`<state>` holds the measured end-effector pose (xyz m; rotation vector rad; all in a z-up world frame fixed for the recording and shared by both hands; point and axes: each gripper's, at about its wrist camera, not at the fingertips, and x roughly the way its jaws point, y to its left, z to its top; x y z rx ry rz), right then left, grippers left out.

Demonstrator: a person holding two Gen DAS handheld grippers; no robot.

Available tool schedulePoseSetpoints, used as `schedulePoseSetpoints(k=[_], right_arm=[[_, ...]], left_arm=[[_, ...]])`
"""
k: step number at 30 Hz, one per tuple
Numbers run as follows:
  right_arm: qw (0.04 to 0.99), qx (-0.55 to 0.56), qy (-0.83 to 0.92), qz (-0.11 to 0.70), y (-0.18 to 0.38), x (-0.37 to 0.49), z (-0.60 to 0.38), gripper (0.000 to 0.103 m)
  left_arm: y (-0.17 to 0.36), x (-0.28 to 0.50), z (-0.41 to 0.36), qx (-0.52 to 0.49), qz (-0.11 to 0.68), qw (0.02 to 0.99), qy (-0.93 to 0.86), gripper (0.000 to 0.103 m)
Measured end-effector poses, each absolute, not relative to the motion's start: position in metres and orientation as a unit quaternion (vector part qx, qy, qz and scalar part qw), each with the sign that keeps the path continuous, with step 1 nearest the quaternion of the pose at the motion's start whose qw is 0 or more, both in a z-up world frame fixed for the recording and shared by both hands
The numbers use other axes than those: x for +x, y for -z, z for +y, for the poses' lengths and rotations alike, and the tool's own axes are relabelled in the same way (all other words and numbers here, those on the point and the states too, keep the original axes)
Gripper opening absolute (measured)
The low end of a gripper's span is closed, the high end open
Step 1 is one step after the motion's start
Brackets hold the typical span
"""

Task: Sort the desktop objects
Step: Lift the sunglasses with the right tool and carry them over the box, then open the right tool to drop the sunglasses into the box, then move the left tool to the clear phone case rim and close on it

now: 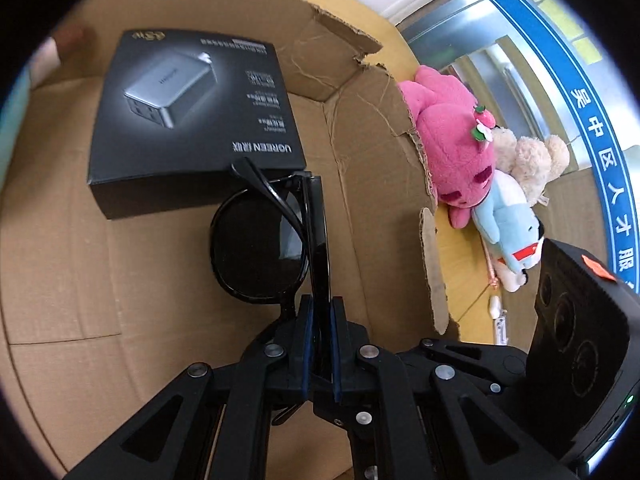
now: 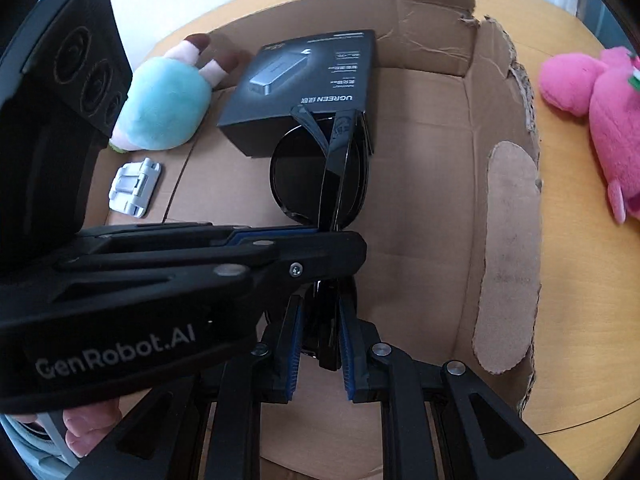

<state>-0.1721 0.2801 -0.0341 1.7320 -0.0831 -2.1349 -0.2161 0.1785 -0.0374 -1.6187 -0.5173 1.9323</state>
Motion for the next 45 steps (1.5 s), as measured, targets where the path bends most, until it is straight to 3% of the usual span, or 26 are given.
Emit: schedulePoseSetpoints(k=[6,13,15,16,18,19,20,21,26,33,41,45], right_arm=[[0.171,0.614,0.77,-0.001,0.03,-0.165,0.279,0.019],[0.162,0.569,0.806,0.025,0.005,-0.134,0.274,0.06],[0.148,0.544,0.825,0.04,-0.007,-0.116,0.274,0.085],[0.147,0.524,0.838,0.042,-0.016,-0.105,0.275,0.091],[0.152,0.488,0.859,0.039,-0.035,-0.081,0.28,0.092],[0.152,0.474,0.866,0.037,-0.041,-0.073,0.283,0.093],[0.151,0.458,0.875,0.035,-0.048,-0.063,0.285,0.096],[0.148,0.443,0.884,0.034,-0.054,-0.054,0.29,0.099],[0.14,0.381,0.914,0.016,-0.074,-0.008,0.292,0.102],[0.182,0.369,0.911,0.007,-0.074,0.036,0.251,0.102],[0.252,0.413,0.874,0.042,-0.026,0.071,0.182,0.102],[0.262,0.443,0.857,0.033,0.003,0.07,0.16,0.096]], left_arm=[[0.037,-0.217,0.18,-0.611,-0.185,0.274,-0.72,0.008],[-0.022,-0.18,0.173,-0.541,-0.123,0.287,-0.781,0.01],[-0.051,-0.159,0.16,-0.503,-0.1,0.288,-0.809,0.017],[-0.065,-0.147,0.151,-0.482,-0.09,0.284,-0.824,0.026],[-0.093,-0.12,0.128,-0.432,-0.077,0.266,-0.858,0.05],[-0.105,-0.106,0.114,-0.405,-0.073,0.253,-0.876,0.067],[-0.118,-0.087,0.097,-0.37,-0.071,0.235,-0.896,0.076],[-0.125,-0.077,0.083,-0.35,-0.072,0.227,-0.906,0.077],[-0.141,-0.017,0.03,-0.279,-0.057,0.176,-0.942,0.078],[-0.122,0.028,-0.019,-0.287,-0.034,0.128,-0.949,0.078],[-0.057,0.058,-0.069,-0.355,-0.05,0.095,-0.929,0.078],[-0.025,0.058,-0.078,-0.387,-0.059,0.092,-0.915,0.077]])
